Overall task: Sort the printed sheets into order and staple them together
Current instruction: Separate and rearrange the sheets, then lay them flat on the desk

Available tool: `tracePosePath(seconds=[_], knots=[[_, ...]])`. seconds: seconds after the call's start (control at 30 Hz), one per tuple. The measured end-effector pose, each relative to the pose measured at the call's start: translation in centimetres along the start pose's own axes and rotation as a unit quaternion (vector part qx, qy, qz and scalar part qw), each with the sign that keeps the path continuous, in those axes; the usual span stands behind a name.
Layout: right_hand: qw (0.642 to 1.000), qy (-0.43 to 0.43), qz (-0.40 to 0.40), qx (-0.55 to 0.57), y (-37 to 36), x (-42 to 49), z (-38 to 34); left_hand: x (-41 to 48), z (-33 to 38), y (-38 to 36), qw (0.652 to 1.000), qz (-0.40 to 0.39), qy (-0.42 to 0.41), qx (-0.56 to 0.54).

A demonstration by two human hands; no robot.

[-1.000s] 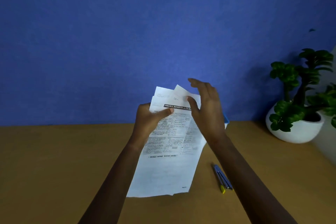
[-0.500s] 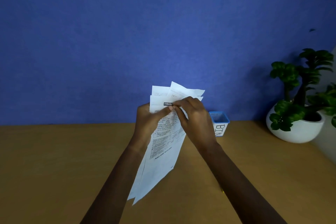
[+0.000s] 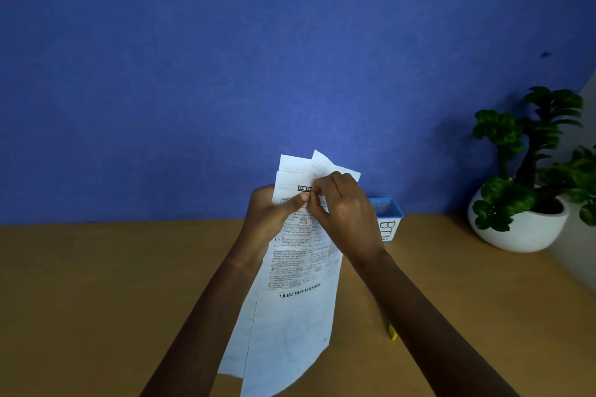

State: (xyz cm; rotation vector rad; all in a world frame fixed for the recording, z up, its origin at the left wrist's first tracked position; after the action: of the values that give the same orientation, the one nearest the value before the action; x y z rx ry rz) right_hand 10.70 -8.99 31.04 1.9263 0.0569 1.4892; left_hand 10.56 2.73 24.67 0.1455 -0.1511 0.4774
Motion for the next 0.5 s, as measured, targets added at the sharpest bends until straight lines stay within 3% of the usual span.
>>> tracePosePath(seconds=[0.23, 0.5], knots=[[0.999, -0.030, -0.016, 0.012, -0.5, -0.1, 0.4, -0.3, 0.7, -0.3, 1.000, -0.003, -0.029, 0.001], [0.989, -0.099, -0.042, 0.102, -1.3, -0.8, 1.8, -0.3, 0.3, -0.6, 1.000, -0.002, -0.015, -0.022]])
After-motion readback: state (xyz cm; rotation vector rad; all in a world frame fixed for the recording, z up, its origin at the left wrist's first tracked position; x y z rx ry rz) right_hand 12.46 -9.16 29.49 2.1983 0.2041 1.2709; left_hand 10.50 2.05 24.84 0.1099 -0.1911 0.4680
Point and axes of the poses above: each hand's wrist, its own x-axis towards the middle knuckle, its own y-axis out of the back of the hand, z = x × y, the point moved 10 cm from there along x, towards the middle knuckle, and after that the axes turned 6 degrees about x, right-handed, at the moved point
